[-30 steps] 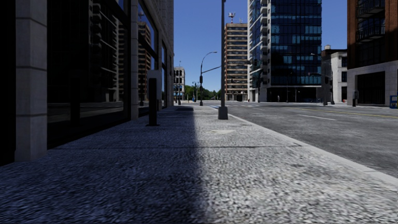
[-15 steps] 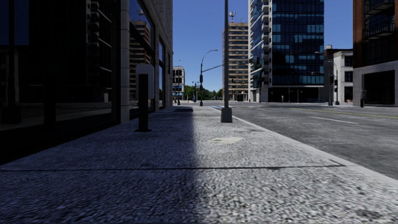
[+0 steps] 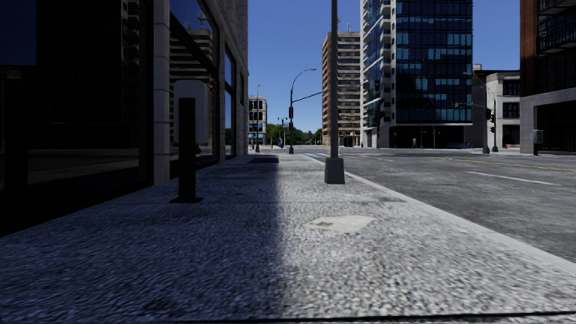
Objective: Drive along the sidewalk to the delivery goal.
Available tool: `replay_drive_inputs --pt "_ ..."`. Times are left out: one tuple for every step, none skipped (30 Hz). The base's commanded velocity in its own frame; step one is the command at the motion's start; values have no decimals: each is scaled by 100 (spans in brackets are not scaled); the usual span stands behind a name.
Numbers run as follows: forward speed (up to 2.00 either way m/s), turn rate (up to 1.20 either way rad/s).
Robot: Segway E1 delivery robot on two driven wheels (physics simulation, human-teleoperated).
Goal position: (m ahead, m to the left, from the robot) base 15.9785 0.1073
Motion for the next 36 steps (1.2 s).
replay_drive_inputs --pt "200 0" --pt "200 0" --pt "200 0" --pt "200 0" --pt "200 0" --pt "200 0" --pt "200 0" --pt "200 0" --pt "200 0" --pt "200 0" --pt "200 0" --pt "200 0" --pt "200 0" --pt "200 0" --pt "200 0" --pt "200 0" --pt "200 0" --pt "200 0" --pt "200 0" --pt "200 0" --pt "200 0" --pt "200 0" --pt "200 0" --pt "200 0" --pt "200 0" --pt "200 0" --pt "200 0" --pt "200 0" --pt "200 0" --pt "200 0" --pt "200 0" --pt "200 0" --pt "200 0" --pt "200 0" --pt "200 0" --pt "200 0"
